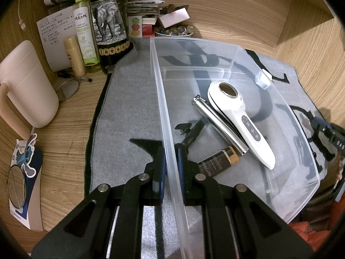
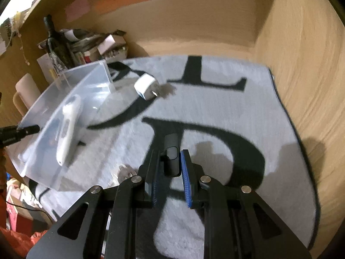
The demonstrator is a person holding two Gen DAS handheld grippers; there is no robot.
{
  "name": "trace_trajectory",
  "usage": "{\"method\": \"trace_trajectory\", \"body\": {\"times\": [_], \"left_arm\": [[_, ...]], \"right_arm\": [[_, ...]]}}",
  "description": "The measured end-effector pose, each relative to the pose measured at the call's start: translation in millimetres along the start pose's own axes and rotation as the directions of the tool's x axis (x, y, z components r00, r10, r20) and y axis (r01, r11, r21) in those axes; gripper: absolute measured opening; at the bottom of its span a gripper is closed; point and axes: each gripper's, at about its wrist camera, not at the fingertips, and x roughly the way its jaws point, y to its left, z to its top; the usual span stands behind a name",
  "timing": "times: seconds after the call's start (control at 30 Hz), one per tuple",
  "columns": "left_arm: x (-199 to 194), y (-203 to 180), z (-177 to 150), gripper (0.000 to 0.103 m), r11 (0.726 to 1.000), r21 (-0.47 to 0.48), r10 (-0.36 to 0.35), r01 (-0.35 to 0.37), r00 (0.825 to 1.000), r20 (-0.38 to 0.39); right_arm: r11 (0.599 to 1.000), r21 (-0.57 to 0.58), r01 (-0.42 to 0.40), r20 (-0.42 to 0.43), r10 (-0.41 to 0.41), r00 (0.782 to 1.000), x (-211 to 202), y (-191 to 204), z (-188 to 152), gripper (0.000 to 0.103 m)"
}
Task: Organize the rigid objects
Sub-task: 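Carry the small black item into the clear box and open the right tool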
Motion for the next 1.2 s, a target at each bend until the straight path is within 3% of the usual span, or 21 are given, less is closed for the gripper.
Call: {"method": "trace_trajectory", "body": {"times": [0.3,0.67,0.9,1.2], "left_arm": [[0,0,0,0.011,1.0,-0.001,0.0,0.0,1.0,0.0],[0,0,0,0.011,1.0,-0.002,0.0,0.0,1.0,0.001],[0,-1,0,0.011,1.0,-0.002,0.0,0.0,1.0,0.001],[0,-1,0,0.011,1.0,-0.003,0.0,0.0,1.0,0.001]], "right_arm": [[0.995,-0.094,-0.032,0.102,0.042,0.994,-15,33,35,0.017],[0.967,-0.217,-0.137,0.171,0.175,0.97,-21,88,64,0.017],[0.936,-0.294,-0.195,0.163,0.25,0.954,-17,122,72,0.017],[0.898,-0.362,-0.251,0.09,0.301,0.949,1,159,72,0.017]]}}
